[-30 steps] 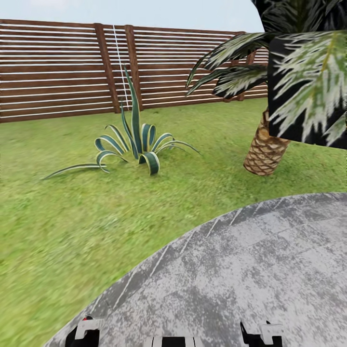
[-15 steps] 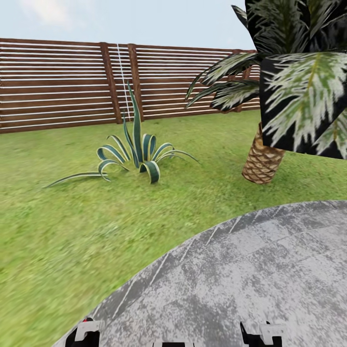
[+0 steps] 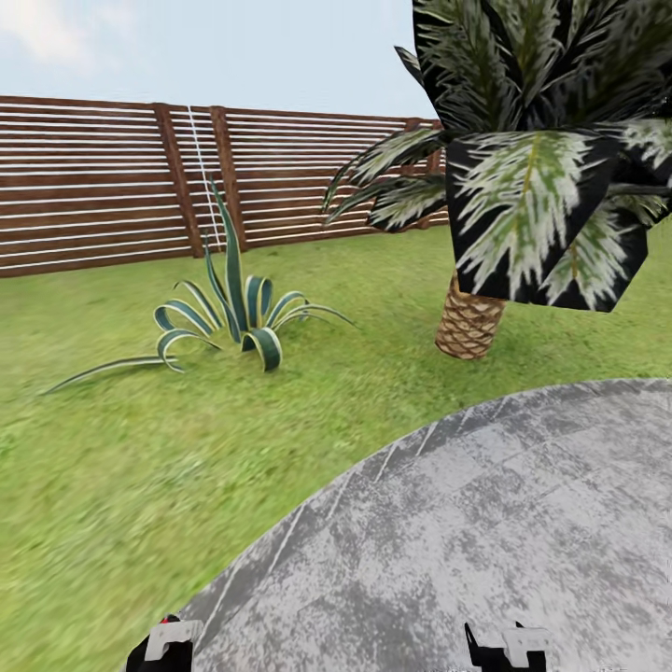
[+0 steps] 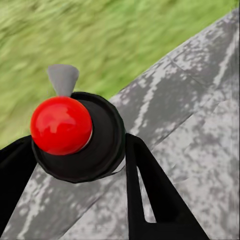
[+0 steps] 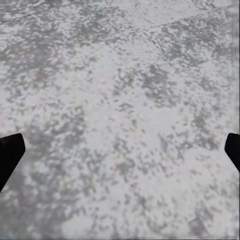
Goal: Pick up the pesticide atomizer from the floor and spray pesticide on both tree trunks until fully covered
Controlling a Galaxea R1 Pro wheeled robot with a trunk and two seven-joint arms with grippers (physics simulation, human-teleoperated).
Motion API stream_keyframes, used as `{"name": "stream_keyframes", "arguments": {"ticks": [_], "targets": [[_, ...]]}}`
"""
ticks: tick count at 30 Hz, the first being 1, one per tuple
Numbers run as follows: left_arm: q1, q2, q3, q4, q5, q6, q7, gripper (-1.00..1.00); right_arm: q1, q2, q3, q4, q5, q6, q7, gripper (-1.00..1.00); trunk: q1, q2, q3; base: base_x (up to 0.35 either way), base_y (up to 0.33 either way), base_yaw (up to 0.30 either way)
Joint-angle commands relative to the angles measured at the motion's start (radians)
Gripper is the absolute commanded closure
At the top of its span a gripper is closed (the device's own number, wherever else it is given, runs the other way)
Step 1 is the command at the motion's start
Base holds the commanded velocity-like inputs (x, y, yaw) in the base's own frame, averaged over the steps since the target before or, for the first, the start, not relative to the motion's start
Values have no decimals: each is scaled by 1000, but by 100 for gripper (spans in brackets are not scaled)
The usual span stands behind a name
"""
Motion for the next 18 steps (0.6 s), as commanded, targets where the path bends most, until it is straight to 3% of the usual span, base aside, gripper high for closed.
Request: {"name": "stream_keyframes", "arguments": {"ticks": [1, 18], "targets": [[0, 0, 0, 0, 0, 0, 0, 100, 0, 0, 0, 0, 0, 0, 0, -100, -4, 7, 3, 0, 0, -268], [0, 0, 0, 0, 0, 0, 1, 100, 0, 0, 0, 1, 0, 0, 0, -100, -69, 126, 57, 0, 0, -280]]}}
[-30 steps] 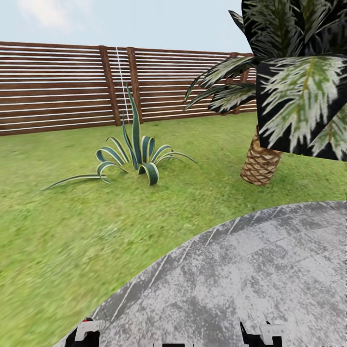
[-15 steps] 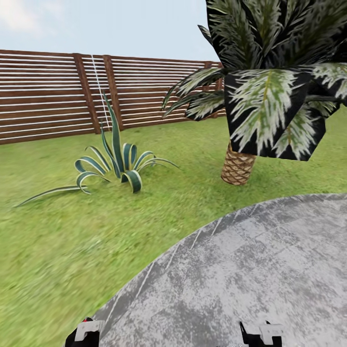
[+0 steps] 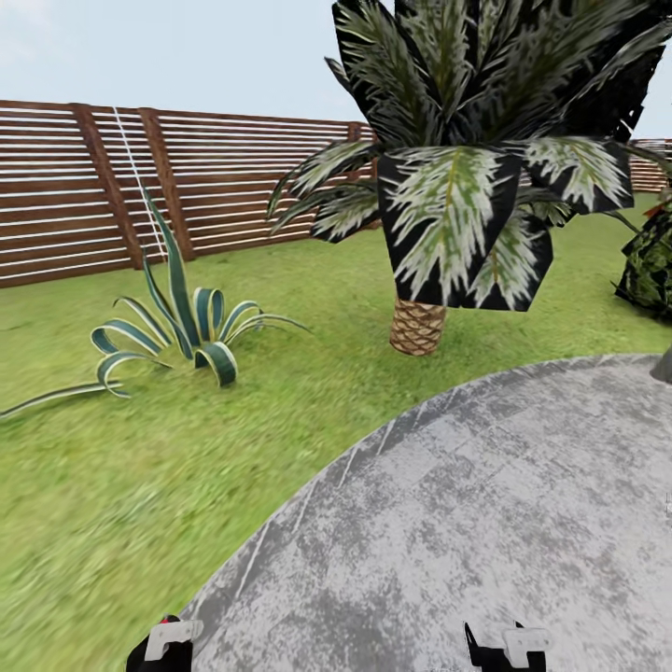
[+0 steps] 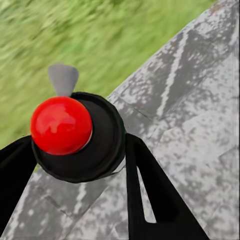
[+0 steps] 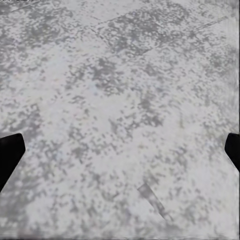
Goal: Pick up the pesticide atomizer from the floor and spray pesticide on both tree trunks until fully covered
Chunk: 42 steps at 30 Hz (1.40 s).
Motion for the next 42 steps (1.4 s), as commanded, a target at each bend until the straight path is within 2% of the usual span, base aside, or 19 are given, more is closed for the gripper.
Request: {"name": "stream_keyframes", "arguments": {"ticks": [1, 18, 42], "targets": [[0, 0, 0, 0, 0, 0, 0, 100, 0, 0, 0, 0, 0, 0, 0, -100, -4, 7, 3, 0, 0, -300], [0, 0, 0, 0, 1, 0, 1, 100, 0, 0, 0, 0, 0, 0, 1, -100, -69, 126, 59, 0, 0, -300], [0, -1, -1, 0, -1, 0, 1, 100, 0, 0, 0, 0, 0, 0, 0, -100, -69, 126, 75, 0, -21, -278]]}}
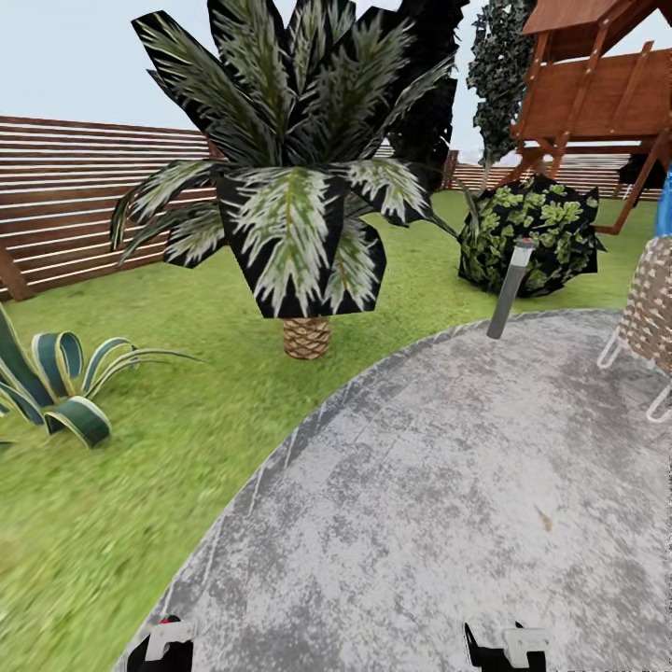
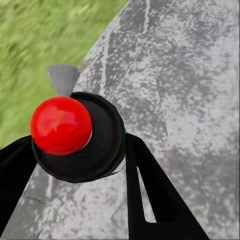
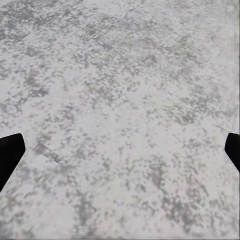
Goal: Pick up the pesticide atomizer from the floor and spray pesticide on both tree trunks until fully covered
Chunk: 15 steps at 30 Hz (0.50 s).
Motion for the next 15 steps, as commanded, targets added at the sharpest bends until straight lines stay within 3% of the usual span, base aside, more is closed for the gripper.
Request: {"name": "stream_keyframes", "arguments": {"ticks": [1, 6, 15], "targets": [[0, 0, 0, 0, 0, 0, 0, 100, 0, 0, 0, 0, 0, 0, 0, -100, 0, 0, 0, -5, -246, -45], [0, 0, 0, 0, 0, 0, -1, 100, 0, 0, 0, 0, 0, 0, 0, -100, 0, 0, 0, -63, -260, -51], [0, 0, 0, 0, 0, 0, 0, 100, 0, 0, 0, 0, 0, 0, 0, -100, 0, 0, 0, -195, -226, -237]]}}
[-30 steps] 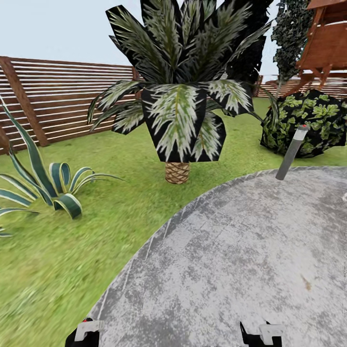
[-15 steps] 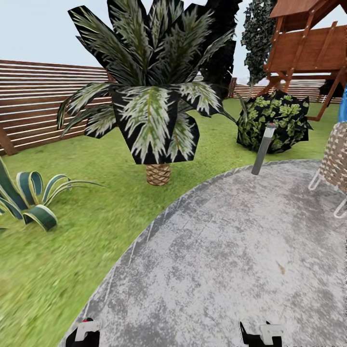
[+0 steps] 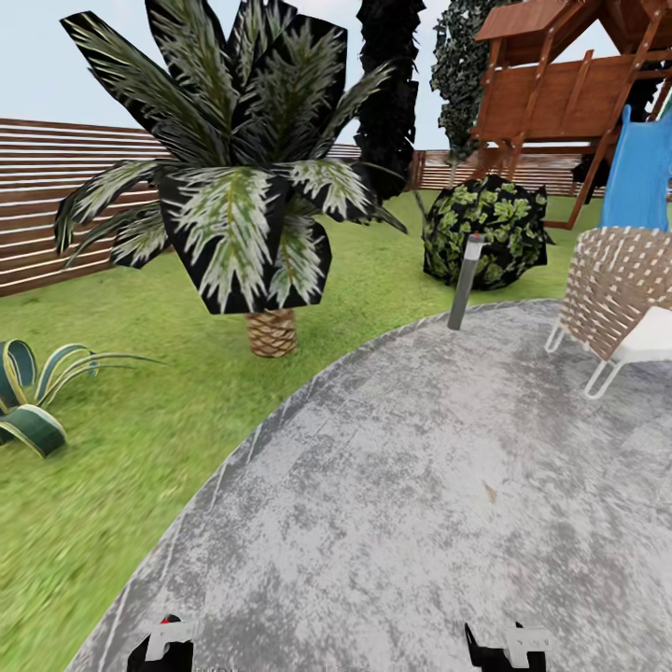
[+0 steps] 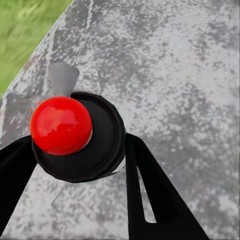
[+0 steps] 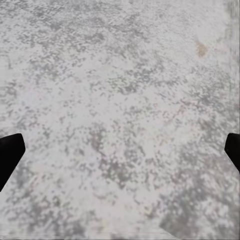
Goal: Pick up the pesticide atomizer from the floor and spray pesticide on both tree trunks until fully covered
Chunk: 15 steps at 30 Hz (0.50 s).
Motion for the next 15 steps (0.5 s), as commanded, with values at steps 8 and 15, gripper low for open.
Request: {"name": "stream_keyframes", "arguments": {"ticks": [8, 15], "targets": [[0, 0, 1, 0, 1, 0, 1, 100, 0, 0, 0, 0, 0, 0, 0, -100, 0, 0, 0, -216, -167, -262], [0, 0, 2, 0, 2, 0, 2, 100, 0, 0, 0, 1, 0, 0, 0, -100, 0, 0, 0, -30, -22, -262]]}}
